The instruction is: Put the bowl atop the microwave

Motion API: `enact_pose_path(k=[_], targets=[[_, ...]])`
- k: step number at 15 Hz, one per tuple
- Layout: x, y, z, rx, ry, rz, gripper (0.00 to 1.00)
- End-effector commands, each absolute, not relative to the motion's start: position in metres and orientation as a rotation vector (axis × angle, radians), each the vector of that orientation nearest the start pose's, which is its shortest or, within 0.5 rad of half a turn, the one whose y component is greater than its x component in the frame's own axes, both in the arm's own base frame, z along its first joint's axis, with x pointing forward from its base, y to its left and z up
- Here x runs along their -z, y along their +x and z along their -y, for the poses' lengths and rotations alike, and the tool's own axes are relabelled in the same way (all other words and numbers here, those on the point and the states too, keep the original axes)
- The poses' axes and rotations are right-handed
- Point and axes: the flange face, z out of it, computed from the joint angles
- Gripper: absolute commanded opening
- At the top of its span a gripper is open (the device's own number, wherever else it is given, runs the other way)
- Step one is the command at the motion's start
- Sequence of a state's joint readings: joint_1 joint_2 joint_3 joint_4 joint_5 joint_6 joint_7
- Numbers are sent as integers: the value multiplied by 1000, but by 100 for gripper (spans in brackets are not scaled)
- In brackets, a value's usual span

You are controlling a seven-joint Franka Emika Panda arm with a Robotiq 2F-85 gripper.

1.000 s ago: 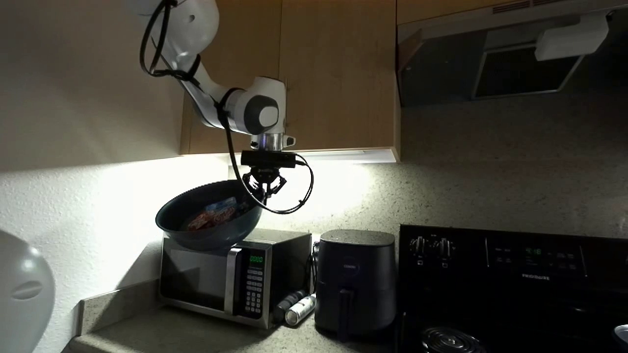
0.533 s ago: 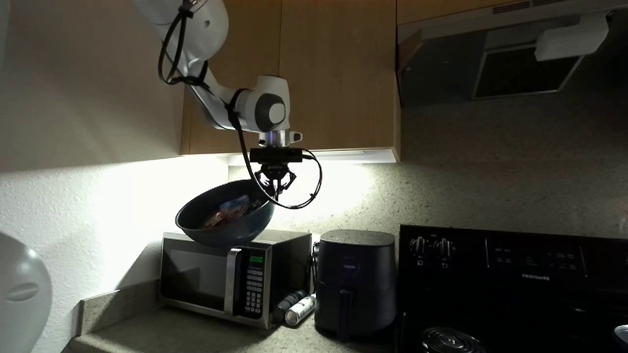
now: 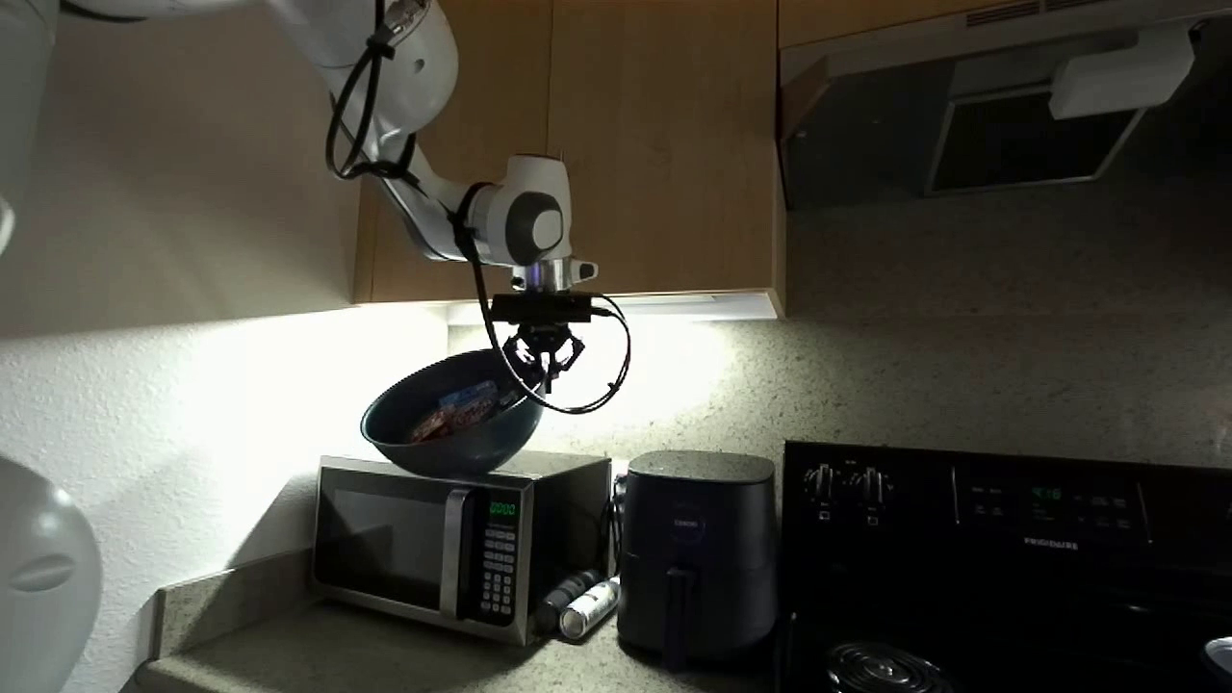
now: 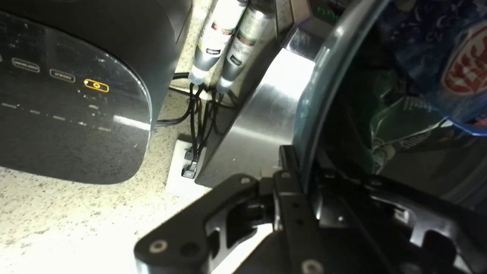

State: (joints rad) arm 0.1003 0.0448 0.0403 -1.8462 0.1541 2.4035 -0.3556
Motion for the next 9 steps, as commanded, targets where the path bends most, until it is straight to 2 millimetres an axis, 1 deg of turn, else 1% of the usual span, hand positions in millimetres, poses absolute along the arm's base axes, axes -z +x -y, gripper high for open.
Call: enact_pose_path(k=[1,2,4,6,9], targets=[[-591,638,-85,979,-2886,379,1],[-594,646,-85,1011,-2889,321,1],[-593,658,-84,1042,-2915,236,1],[-581,671,-85,1020,-2964,170,1],[-554,683,-91,959,-3032,117,1]])
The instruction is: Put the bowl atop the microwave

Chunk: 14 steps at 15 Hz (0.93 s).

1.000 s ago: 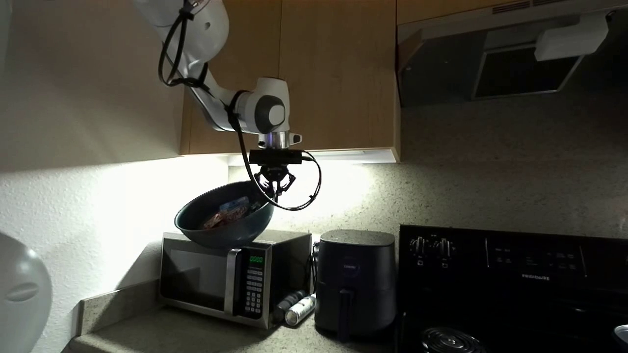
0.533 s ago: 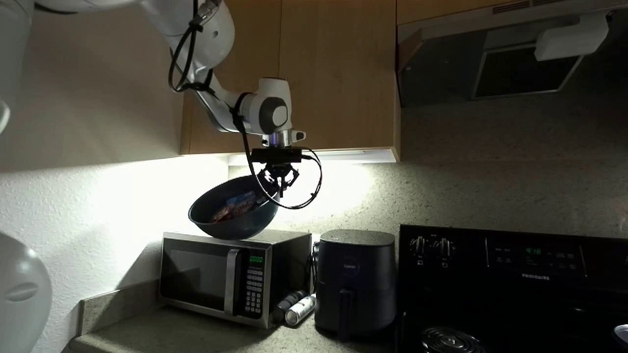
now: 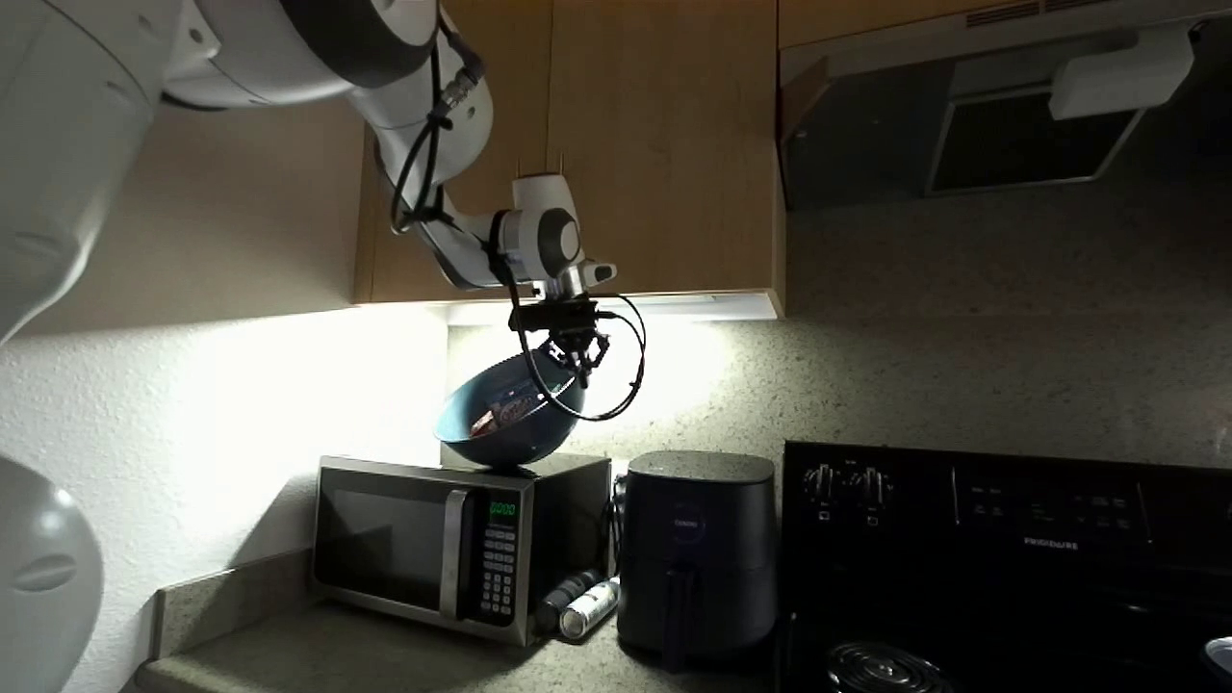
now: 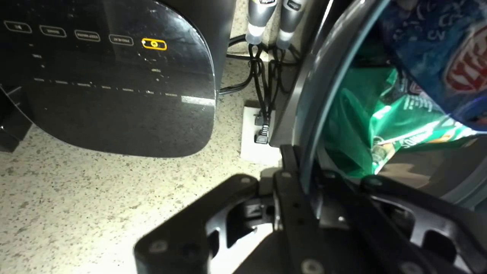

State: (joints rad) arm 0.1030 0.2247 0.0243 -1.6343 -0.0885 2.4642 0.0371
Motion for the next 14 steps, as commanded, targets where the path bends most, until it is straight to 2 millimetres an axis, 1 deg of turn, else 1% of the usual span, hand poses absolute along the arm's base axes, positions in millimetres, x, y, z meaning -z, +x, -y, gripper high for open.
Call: enact_pose_path(k=[1,3,5,9,12,14], targets=[[-548,685,-91,940,-3038,94,1],[-542,688,-95,876,-3025,67,1],[-536,685,-100,780,-3009,72,1],[-530,673,-105,602,-2915,17,1],[-522,669,-105,499,-2887,-45,1],[-516,668,-100,451,-2893,-96,1]])
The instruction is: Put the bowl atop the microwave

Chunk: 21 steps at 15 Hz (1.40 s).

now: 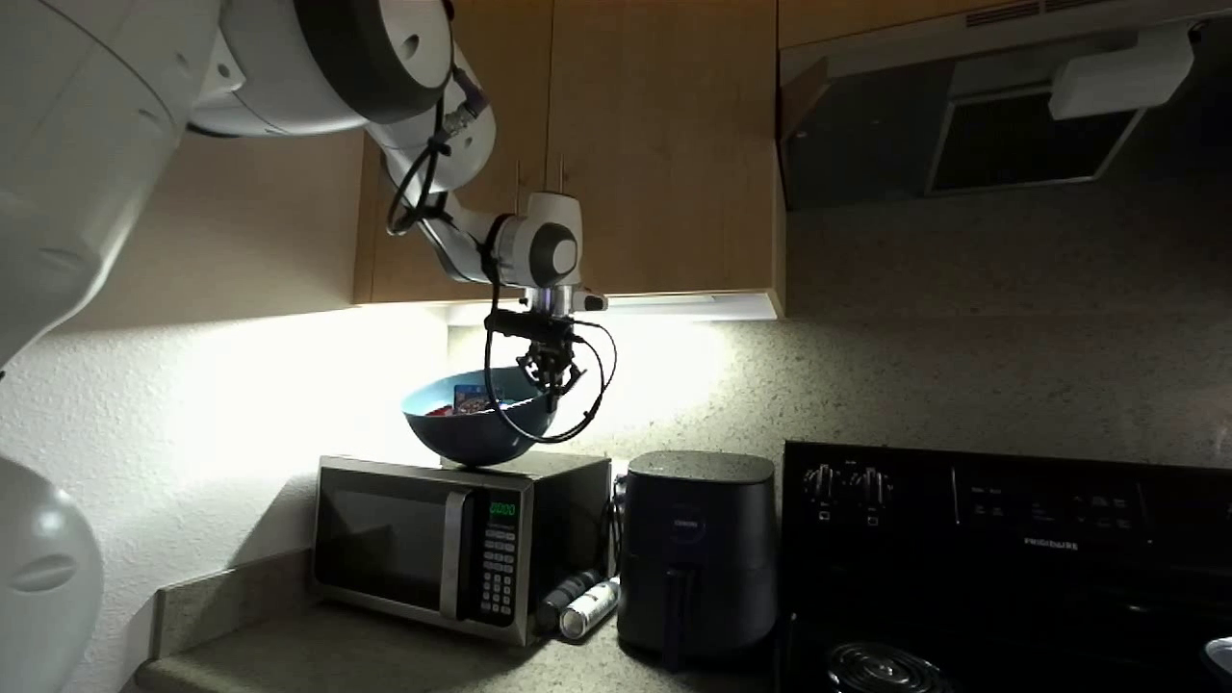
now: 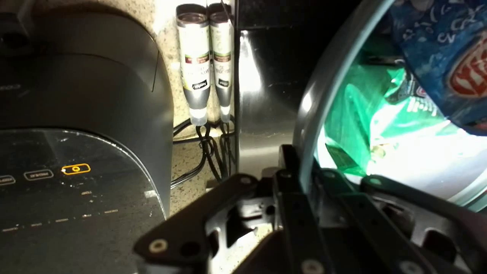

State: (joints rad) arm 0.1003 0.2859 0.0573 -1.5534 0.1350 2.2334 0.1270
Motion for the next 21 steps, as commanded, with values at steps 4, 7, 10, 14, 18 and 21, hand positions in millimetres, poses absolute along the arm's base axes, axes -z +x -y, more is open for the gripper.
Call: enact_pose_path(k=[4,7,10,14,18,21], targets=[[-505,671,-90,354,-2921,-210,1],[-499,674,-89,300,-2933,-278,1],[-501,679,-94,293,-2966,-291,30],[-499,688,-100,333,-3021,-233,49],[-511,686,-107,468,-3087,-112,74],[-533,682,-111,640,-3115,-27,93]])
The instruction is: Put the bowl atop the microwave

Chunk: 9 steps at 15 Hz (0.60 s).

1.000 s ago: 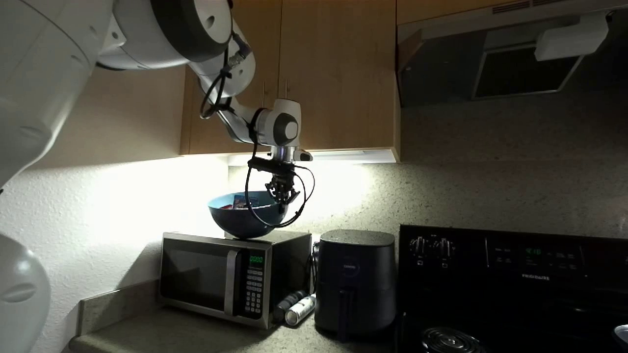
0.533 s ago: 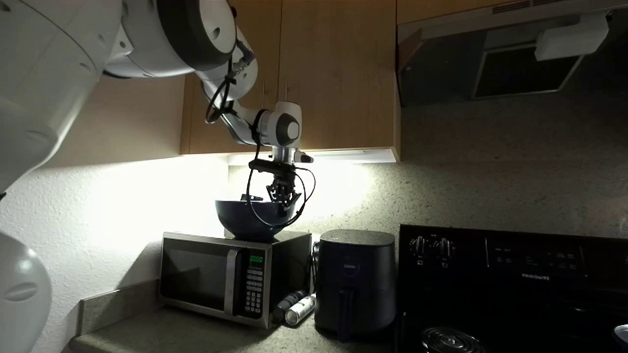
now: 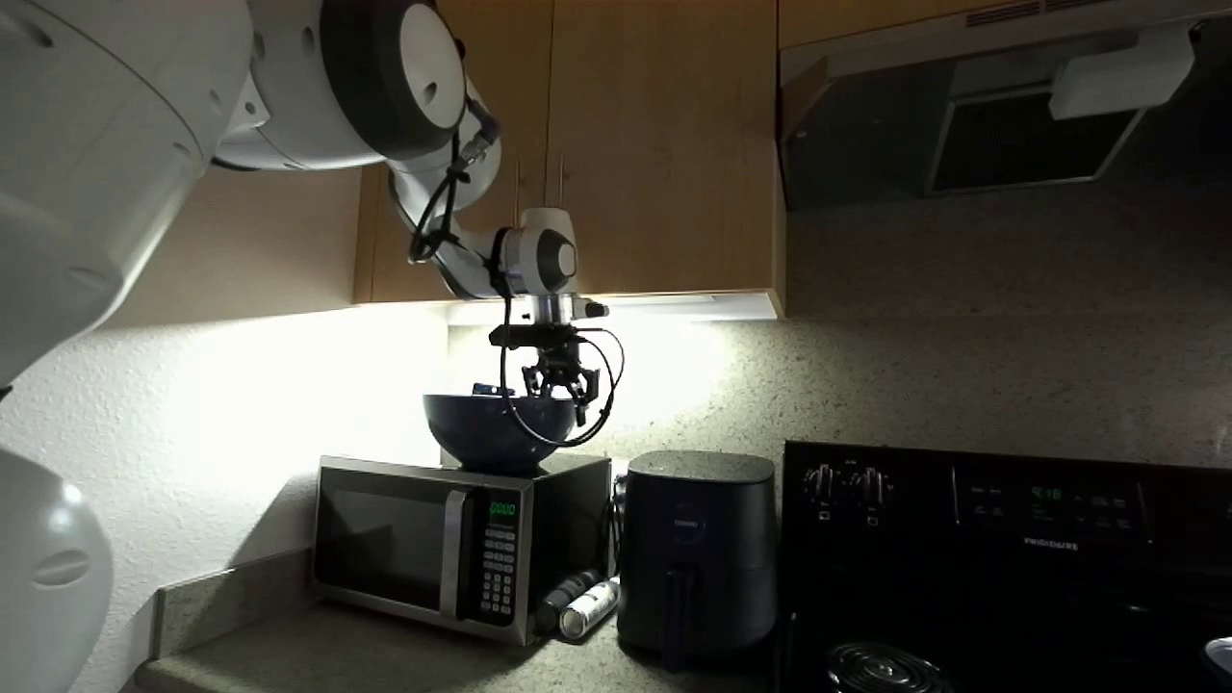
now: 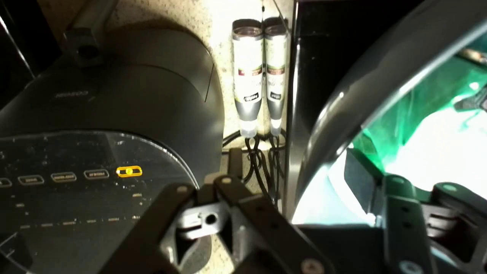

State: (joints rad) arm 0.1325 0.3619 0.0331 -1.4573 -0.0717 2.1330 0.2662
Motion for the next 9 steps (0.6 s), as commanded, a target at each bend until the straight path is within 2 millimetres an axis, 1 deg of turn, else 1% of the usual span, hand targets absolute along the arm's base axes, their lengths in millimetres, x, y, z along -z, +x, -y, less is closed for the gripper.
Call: enact_pose_path(k=[1,2,5,7,9], targets=[[-539,680,-112,691,-3115,-17,99],[-538,678,-111,706,-3117,-15,100],[-546,668,-113,805,-3117,-4,100],[-561,658,-112,930,-3106,21,100],[-575,644,-109,1001,-3096,52,100]])
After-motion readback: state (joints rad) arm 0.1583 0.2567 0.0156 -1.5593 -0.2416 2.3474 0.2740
